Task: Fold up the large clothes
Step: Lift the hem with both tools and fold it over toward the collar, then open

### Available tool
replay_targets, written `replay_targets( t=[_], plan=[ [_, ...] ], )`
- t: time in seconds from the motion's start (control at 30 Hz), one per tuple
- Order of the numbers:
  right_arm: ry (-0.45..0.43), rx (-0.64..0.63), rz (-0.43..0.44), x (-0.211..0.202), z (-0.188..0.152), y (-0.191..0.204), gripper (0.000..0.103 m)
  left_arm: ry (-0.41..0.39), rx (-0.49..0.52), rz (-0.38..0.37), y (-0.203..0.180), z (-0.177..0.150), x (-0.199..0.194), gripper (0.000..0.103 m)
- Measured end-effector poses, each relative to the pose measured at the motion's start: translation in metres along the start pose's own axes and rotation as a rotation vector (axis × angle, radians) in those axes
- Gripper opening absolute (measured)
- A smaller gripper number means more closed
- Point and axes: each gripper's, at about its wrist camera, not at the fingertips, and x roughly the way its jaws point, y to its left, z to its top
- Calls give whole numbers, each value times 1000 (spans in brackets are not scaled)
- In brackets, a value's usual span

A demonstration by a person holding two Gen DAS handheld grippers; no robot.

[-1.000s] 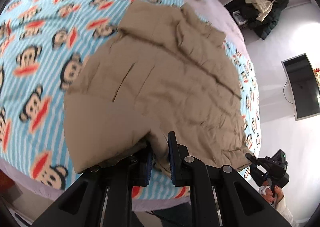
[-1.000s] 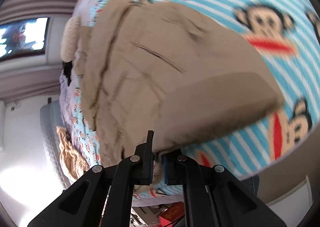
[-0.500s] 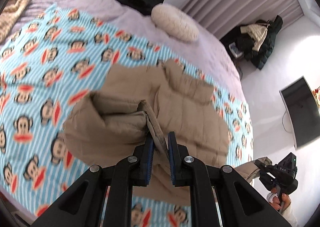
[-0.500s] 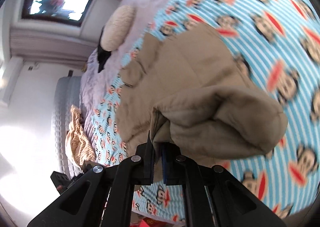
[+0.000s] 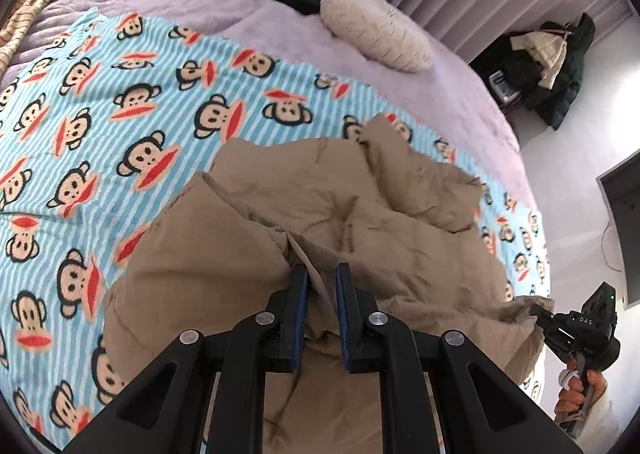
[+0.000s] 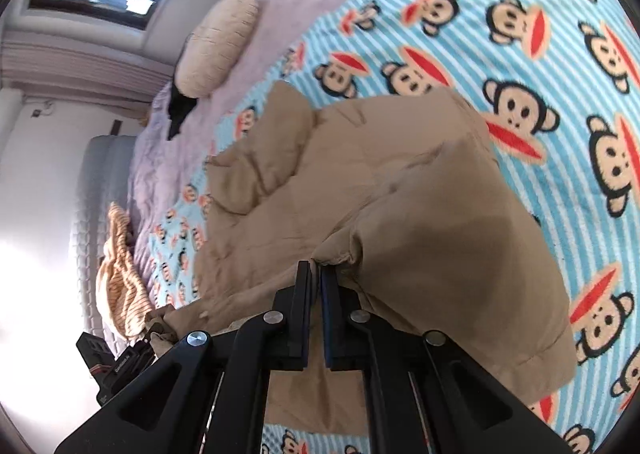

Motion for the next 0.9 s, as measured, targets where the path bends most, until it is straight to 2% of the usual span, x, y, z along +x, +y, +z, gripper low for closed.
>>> replay_targets(
  t=[0.1,0.23,0.3,0.4,0.43,0.47,0.5,0.53,0.6,0.63,0.73,0.83,0.9],
  plan=[
    [-14,16,-22,13,11,-4,5,2,3,12,4,17,18,15],
    [-49,-24,-76,28,37,4,5,-21,23,45,2,43,41,15],
    [-45,-21,-109,38,48,4,5,-13,35,87,0,51,52,16],
    [-14,-22,-128,42,56,4,6,2,62,107,2,55,50,18],
    [-9,-37,-134,39,57,5,6,6,69,108,5,56,48,26],
    [-3,-63,-143,33,56,6,7,7,72,113,10,57,44,59],
    [-2,-92,-153,26,55,7,15,-12,74,129,17,56,37,82],
    [-7,-117,-173,19,54,6,38,-35,77,141,21,55,31,82],
    [-44,-160,-238,1,53,1,70,-22,85,142,33,56,25,82],
    [-71,-177,-264,-8,53,-3,71,-11,72,142,42,56,24,82],
    [-70,-154,-309,-15,59,-21,71,44,29,116,66,60,34,82],
    [-40,-130,-326,-7,70,-43,71,116,-48,11,88,62,55,82],
    [-12,-108,-321,2,73,-57,71,170,-64,-49,93,61,71,82]
  ],
)
